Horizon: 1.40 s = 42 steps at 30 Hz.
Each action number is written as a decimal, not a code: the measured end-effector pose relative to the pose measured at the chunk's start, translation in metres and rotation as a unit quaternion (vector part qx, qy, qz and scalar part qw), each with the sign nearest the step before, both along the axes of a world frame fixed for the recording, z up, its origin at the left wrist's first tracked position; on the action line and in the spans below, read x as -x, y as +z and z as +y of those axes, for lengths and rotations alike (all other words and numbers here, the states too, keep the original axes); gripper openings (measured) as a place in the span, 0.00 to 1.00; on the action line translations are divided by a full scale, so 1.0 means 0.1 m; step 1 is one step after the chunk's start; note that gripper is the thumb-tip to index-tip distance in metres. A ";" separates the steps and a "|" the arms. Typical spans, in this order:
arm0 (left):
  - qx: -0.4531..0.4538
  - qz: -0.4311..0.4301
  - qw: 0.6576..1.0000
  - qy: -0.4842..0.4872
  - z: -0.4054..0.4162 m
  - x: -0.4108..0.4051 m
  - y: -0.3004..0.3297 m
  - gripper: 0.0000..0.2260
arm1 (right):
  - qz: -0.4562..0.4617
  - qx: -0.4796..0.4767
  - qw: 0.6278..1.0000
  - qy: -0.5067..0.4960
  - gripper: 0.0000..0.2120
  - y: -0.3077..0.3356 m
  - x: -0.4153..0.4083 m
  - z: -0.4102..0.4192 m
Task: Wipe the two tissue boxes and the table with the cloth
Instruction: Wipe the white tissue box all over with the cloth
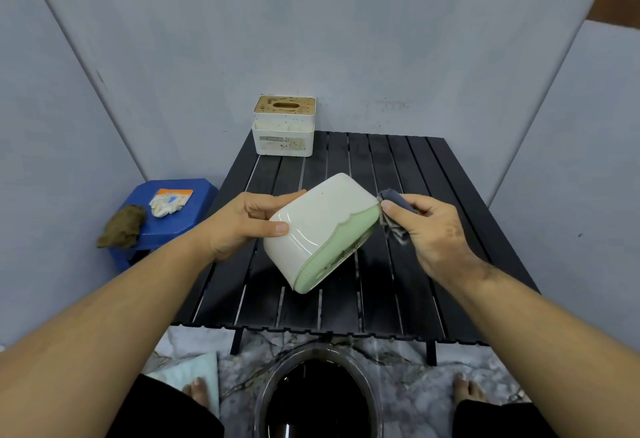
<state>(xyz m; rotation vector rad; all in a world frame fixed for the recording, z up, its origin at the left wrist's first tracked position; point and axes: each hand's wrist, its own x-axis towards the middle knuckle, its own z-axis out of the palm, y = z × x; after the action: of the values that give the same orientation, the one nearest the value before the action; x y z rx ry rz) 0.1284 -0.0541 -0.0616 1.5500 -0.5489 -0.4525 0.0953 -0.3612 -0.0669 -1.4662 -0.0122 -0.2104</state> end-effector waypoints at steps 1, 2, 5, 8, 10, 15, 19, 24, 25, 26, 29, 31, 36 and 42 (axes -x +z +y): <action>0.000 0.002 1.000 -0.002 0.01 -0.01 0.00 0.27 | 0.007 -0.010 1.000 0.005 0.09 -0.02 -0.01 0.01; -0.001 0.002 1.000 -0.005 0.01 -0.01 0.00 0.27 | 0.012 -0.023 1.000 0.010 0.08 -0.03 -0.02 0.01; -0.006 0.008 1.000 -0.011 0.01 0.00 0.02 0.28 | 0.029 -0.055 0.998 0.013 0.06 -0.04 -0.04 0.01; -0.003 0.019 1.000 -0.012 0.02 0.02 0.05 0.31 | 0.038 -0.057 0.998 0.005 0.04 0.03 -0.04 0.03; -0.013 0.013 1.000 -0.020 0.01 0.02 0.06 0.31 | 0.030 -0.044 0.999 0.000 0.04 0.11 -0.02 0.04; -0.047 -0.014 0.999 -0.020 -0.09 0.07 0.11 0.29 | -0.120 0.269 0.955 -0.020 0.09 0.27 0.18 0.22; -0.058 -0.029 0.998 -0.024 -0.12 0.12 0.12 0.28 | -0.282 0.386 0.877 0.036 0.14 0.21 0.44 0.65; -0.059 -0.023 0.998 -0.021 -0.11 0.16 0.13 0.29 | -0.291 0.399 0.870 0.001 0.15 0.20 0.28 0.47; -0.063 -0.024 0.998 -0.013 -0.11 0.16 0.14 0.30 | -0.235 0.385 0.892 -0.040 0.14 0.23 0.20 0.38; -0.066 -0.028 0.997 -0.007 -0.11 0.16 0.13 0.29 | -0.178 0.376 0.907 -0.069 0.13 0.25 0.16 0.31; -0.064 -0.038 0.997 0.009 -0.15 0.21 0.12 0.30 | -0.182 0.397 0.896 -0.078 0.13 0.22 0.26 0.47; -0.049 -0.037 0.998 0.013 -0.16 0.24 0.12 0.30 | -0.262 0.417 0.870 -0.011 0.17 0.19 0.42 0.71; -0.062 -0.045 0.997 0.018 -0.15 0.23 0.13 0.31 | -0.239 0.427 0.872 0.005 0.17 0.31 0.20 0.56; -0.051 -0.073 0.995 0.054 -0.19 0.28 0.10 0.24 | -0.253 0.462 0.850 0.013 0.19 0.30 0.37 0.80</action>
<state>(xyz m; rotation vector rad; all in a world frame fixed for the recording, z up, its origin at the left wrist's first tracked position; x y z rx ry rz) 0.1003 -0.0734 -0.0515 1.7112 -0.5583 -0.2908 0.0582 -0.2809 -0.0365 -2.3257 -0.6440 -0.6261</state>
